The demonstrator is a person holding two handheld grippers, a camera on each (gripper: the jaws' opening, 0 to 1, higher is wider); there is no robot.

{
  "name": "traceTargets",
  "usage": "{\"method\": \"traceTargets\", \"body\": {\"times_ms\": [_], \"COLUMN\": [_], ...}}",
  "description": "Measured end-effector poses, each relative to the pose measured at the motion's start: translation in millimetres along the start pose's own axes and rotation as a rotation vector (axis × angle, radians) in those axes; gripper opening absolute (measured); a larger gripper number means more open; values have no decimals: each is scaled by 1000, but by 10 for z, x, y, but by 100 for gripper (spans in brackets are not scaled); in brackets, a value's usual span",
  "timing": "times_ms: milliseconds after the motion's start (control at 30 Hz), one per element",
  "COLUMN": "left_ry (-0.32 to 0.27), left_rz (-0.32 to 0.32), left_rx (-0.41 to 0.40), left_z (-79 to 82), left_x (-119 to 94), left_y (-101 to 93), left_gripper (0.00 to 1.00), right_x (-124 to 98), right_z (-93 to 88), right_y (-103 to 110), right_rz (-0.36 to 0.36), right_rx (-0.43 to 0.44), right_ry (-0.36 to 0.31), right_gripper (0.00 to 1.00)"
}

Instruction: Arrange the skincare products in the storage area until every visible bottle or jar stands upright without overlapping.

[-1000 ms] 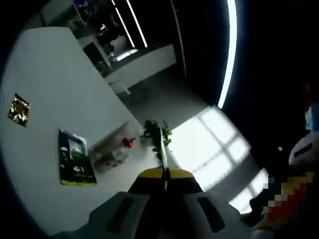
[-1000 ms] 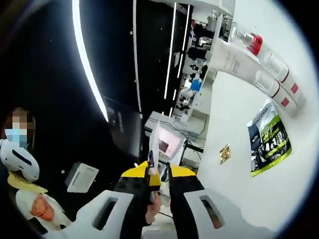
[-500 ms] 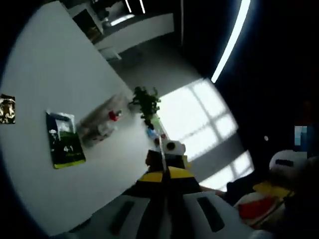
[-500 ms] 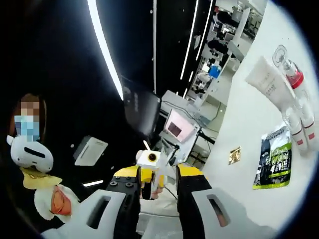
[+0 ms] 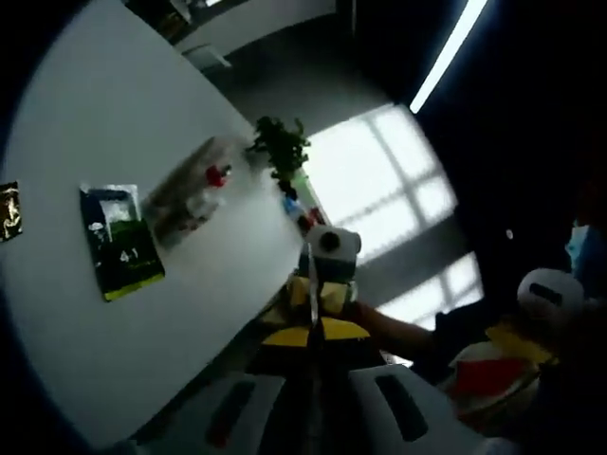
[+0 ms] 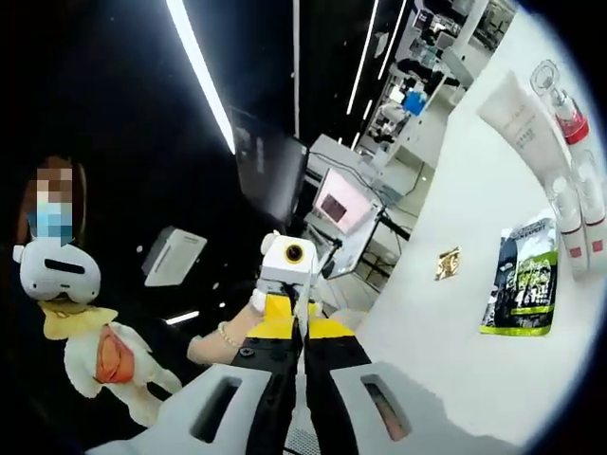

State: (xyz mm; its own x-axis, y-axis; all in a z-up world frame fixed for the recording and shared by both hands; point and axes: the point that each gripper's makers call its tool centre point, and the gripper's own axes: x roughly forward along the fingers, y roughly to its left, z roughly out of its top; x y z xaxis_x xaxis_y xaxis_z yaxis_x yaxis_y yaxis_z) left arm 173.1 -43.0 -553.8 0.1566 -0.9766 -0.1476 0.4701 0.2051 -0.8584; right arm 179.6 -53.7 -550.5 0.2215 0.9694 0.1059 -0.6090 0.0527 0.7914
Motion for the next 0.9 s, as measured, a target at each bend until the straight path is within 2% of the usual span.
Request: {"method": "traceTargets", "body": {"times_ms": [33,67,100,167,200,233,300,333,433,467,500,533,633,733,767,833,867,900], "left_ry": [-35,-74,-113,-118,-177,-227,-296,-341,-419,-440,-478,-488,-529,-560,-555,-523,-502,-493], "left_rz": [15,20,41,18,-5,1,-12,-24,-34,-44,-26,-22,-22,-2,-1,-46,-49,-44], "left_rx": [61,98,100,85,78,75,73,67,68,52,53,53,26,-4,-32,-99,-113,-93], "left_z": [39,86,122,91,154,200,260,297,356,372,402,395,407,400,368,311,285,285], "left_x": [9,14,18,31,53,63,69,66,40,31,6,-4,-36,-72,-85,-87,-87,-102], "left_y": [20,18,33,-8,-54,-50,-90,-123,-182,-213,-204,-212,-218,-191,-180,-223,-222,-222], "left_gripper": [1,3,5,7,7,11,13,11,1,1,1,1,1,1,1,0,0,0], "right_x": [-6,-13,-18,-21,-19,-10,6,8,9,12,16,20,36,44,47,45,41,19], "right_z": [26,98,141,192,233,258,341,367,451,450,454,458,440,414,381,326,299,290], "right_y": [-4,-10,10,29,30,48,84,100,123,125,126,133,155,146,185,231,250,256], "right_rz": [-5,-19,-20,-30,-45,-46,-48,-45,-51,-52,-56,-57,-54,-98,-110,-89,-75,-68], "right_rx": [-11,-27,-25,-28,-41,-24,-5,7,59,65,74,80,95,17,-65,-83,-80,-73], "right_ry": [-18,-67,-99,-138,-168,-195,-270,-298,-418,-434,-454,-481,-518,-524,-499,-439,-403,-366], "right_gripper": [1,1,1,1,1,1,1,1,1,1,1,1,1,1,2,4,8,13]}}
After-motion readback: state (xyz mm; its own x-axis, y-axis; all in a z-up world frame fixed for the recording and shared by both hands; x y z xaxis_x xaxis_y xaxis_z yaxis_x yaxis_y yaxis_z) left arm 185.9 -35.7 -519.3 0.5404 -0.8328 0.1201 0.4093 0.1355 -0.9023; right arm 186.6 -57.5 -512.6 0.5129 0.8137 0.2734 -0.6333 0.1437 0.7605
